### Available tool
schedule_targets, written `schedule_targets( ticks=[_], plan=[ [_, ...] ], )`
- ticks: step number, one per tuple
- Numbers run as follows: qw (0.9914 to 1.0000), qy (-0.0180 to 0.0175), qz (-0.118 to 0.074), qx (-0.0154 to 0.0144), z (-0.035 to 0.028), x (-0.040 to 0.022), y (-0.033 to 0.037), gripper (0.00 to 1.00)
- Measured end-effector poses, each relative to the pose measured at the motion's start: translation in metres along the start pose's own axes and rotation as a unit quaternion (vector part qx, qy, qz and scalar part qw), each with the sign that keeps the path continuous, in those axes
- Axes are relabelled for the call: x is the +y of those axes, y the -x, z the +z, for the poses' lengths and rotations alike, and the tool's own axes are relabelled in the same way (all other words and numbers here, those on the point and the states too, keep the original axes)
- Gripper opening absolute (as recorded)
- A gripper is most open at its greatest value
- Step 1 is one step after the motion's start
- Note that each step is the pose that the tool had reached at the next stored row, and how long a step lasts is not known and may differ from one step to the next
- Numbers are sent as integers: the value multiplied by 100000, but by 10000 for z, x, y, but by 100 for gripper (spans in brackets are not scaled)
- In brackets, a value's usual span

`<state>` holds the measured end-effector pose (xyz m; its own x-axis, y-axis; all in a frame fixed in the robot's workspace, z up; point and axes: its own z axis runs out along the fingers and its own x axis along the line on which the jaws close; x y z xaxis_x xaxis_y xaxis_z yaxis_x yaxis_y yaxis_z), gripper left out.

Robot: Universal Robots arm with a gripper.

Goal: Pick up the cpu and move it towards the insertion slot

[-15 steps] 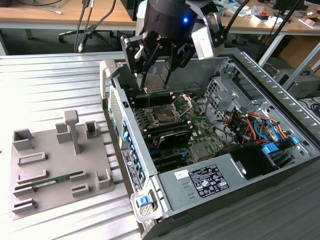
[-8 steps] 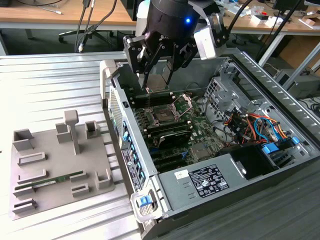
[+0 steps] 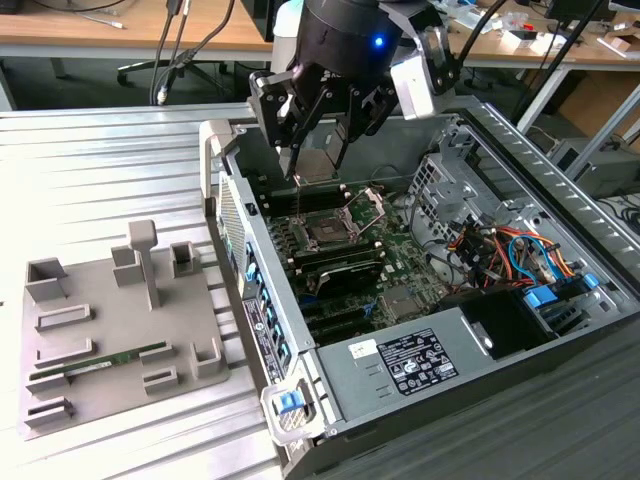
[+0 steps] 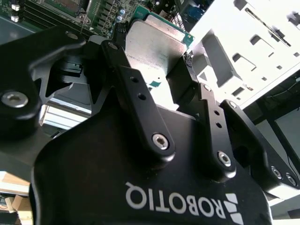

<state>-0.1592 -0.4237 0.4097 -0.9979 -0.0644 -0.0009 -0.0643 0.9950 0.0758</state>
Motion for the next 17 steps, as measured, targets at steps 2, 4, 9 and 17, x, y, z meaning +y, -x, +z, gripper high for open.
schedule_targets(
  ticks=[2,4,9,17],
  plan=[
    [100000,-1,1,-4,1,-1,8,55],
    [100000,-1,-4,1,2,-1,15,55],
    [100000,1,1,-2,4,-2,33,55],
    [100000,0,2,-4,8,-5,66,55]
  ],
)
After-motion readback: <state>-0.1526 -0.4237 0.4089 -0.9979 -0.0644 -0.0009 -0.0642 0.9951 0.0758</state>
